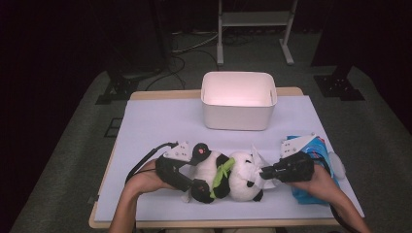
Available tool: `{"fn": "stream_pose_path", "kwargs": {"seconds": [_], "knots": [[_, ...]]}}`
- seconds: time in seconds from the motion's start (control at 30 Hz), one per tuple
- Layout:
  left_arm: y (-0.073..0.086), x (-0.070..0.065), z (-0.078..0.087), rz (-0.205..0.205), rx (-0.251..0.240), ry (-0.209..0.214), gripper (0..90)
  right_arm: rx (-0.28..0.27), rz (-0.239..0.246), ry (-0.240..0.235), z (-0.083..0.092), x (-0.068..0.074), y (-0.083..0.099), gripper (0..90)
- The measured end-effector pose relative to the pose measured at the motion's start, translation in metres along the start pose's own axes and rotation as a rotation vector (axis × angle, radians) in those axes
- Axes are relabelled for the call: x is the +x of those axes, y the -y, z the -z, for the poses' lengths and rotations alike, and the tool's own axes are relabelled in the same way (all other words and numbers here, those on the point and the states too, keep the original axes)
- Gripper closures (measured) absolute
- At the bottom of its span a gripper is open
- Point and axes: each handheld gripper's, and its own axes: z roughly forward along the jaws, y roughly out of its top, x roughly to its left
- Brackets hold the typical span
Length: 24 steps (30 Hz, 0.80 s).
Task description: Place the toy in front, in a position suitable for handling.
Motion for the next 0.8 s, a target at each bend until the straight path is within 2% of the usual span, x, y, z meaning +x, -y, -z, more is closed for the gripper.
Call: {"fn": "stream_pose_path", "kwargs": {"seconds": [0.17, 0.2, 0.33, 0.57, 0.8], "knots": [[0.000, 0.000, 0.000, 0.000, 0.001, 0.000, 29.2, -0.001, 0.018, -0.028, -0.005, 0.009, 0.000, 80.8], [0.000, 0.000, 0.000, 0.000, 0.001, -0.001, 29.2, 0.010, 0.035, -0.044, -0.009, 0.015, -0.001, 80.6], [0.001, -0.001, 0.000, -0.003, 0.002, -0.003, 29.2, 0.027, 0.060, -0.046, -0.014, 0.023, -0.003, 80.6], [0.001, -0.002, 0.000, -0.002, 0.003, -0.004, 29.2, -0.002, 0.020, -0.001, 0.000, 0.009, 0.002, 80.9], [0.001, -0.003, 0.000, -0.010, 0.011, -0.001, 29.2, -0.016, -0.013, 0.024, 0.002, -0.008, -0.002, 80.9]]}}
